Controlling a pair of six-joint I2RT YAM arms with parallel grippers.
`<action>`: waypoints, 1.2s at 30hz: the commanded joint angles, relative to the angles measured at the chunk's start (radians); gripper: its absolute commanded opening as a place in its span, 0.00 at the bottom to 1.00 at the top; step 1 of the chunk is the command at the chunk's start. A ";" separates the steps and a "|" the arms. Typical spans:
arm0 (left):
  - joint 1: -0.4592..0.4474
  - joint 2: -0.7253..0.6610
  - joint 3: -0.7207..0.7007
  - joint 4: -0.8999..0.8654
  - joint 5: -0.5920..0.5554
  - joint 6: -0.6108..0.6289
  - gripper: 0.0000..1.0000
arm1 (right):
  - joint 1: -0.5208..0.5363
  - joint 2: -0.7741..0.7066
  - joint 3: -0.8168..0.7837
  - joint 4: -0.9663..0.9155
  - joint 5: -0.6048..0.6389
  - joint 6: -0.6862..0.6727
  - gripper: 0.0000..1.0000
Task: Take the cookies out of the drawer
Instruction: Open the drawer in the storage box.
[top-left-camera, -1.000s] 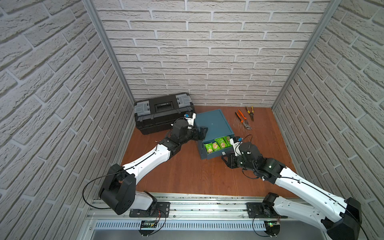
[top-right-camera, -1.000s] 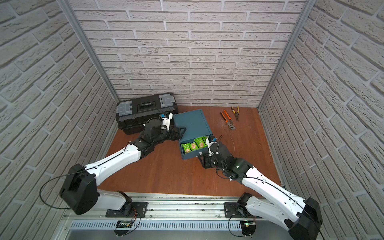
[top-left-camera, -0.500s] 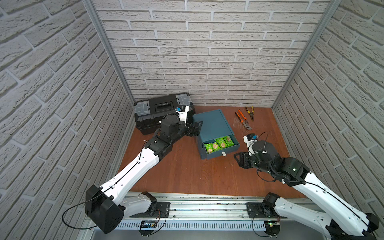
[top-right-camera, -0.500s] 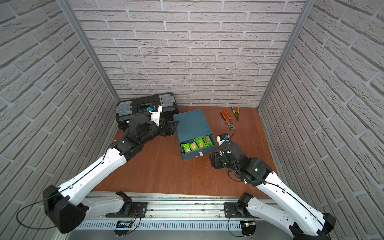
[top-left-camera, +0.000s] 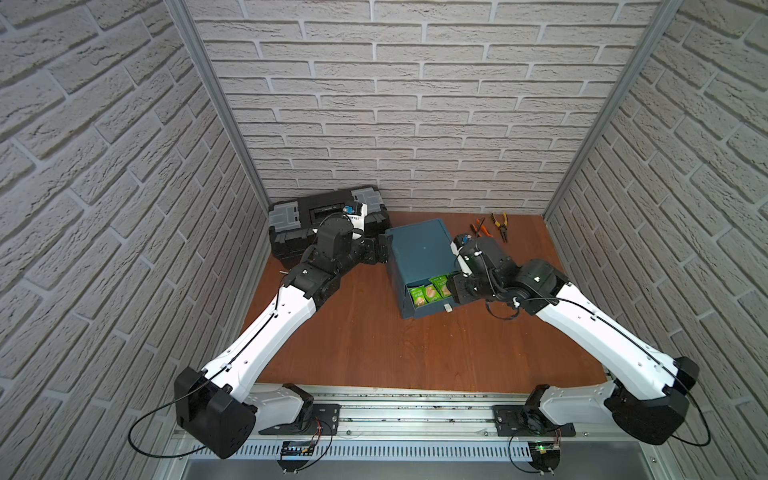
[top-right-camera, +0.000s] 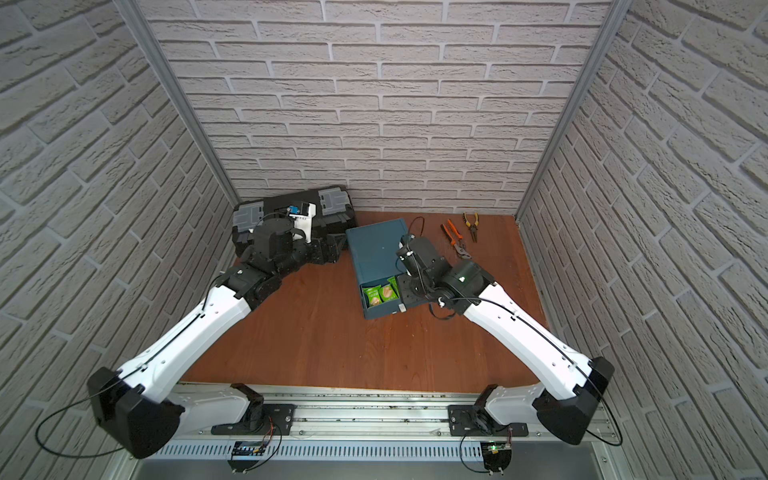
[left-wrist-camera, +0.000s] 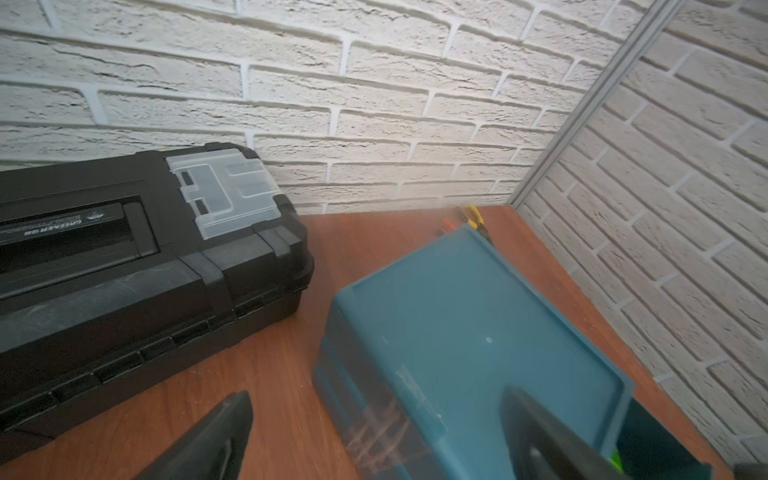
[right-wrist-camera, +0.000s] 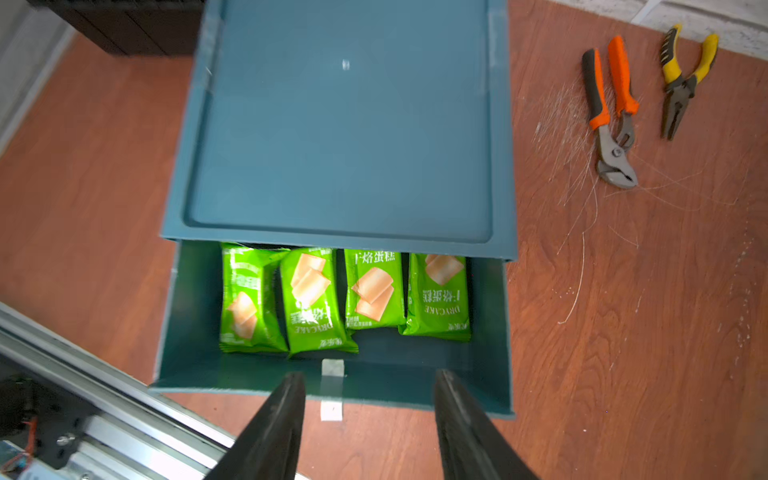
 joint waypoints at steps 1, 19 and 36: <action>0.030 0.050 0.024 0.100 0.043 0.020 0.98 | 0.005 0.010 0.016 0.056 0.052 -0.046 0.55; 0.039 0.289 0.281 -0.094 0.158 -0.090 0.98 | -0.091 0.208 0.289 -0.134 -0.219 0.012 0.53; 0.040 0.474 0.390 -0.106 0.287 -0.170 0.99 | -0.088 0.177 0.184 -0.179 -0.263 0.001 0.54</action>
